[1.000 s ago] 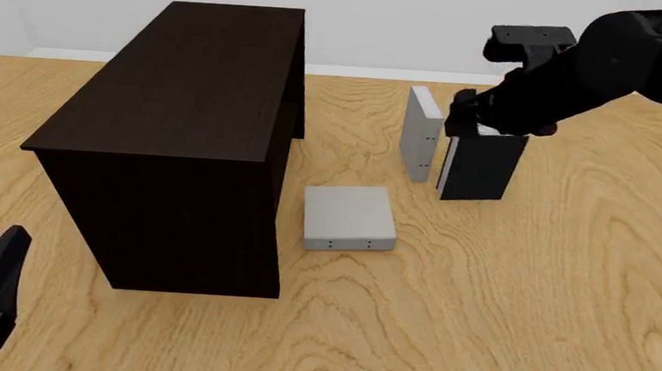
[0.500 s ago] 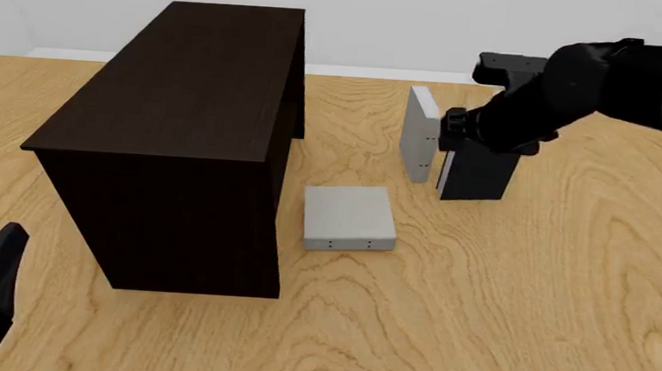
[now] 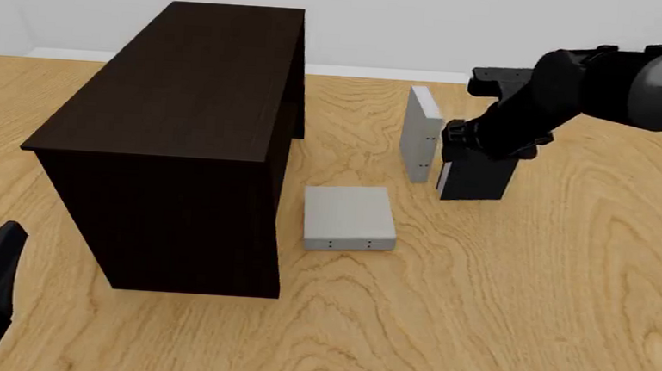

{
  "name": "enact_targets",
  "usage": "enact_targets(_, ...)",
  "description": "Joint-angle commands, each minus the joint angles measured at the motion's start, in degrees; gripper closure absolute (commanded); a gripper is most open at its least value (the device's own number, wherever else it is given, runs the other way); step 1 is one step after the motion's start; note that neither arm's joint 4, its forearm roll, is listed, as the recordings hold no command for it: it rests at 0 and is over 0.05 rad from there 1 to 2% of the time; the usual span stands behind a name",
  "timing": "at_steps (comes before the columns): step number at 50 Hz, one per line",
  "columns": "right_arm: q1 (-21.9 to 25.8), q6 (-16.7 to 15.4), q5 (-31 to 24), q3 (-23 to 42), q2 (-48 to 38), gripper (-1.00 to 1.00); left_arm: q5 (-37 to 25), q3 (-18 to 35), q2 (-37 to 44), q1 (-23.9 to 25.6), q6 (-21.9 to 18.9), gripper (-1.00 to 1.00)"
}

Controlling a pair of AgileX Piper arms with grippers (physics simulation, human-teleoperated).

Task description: Pick up the book on the right and place it under the cabinet shelf.

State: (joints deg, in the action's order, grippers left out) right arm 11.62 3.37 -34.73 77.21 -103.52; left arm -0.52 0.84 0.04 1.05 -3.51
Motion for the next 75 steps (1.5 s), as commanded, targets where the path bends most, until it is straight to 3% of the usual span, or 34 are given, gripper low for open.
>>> enact_targets(1,-0.01,-1.20,-1.25,1.89,-2.59,-1.00,0.19,-0.12,0.00,0.07,-0.08,-1.00)
enact_targets(38,4.72,3.97,5.23,-1.86,-8.48,-1.00,0.49,-0.17,-0.01,-0.01,0.11,-1.00)
enact_targets(75,5.62,4.79,8.09,-2.31,-13.26,-1.00,0.75,-0.06,-0.02,0.11,0.43,-1.00)
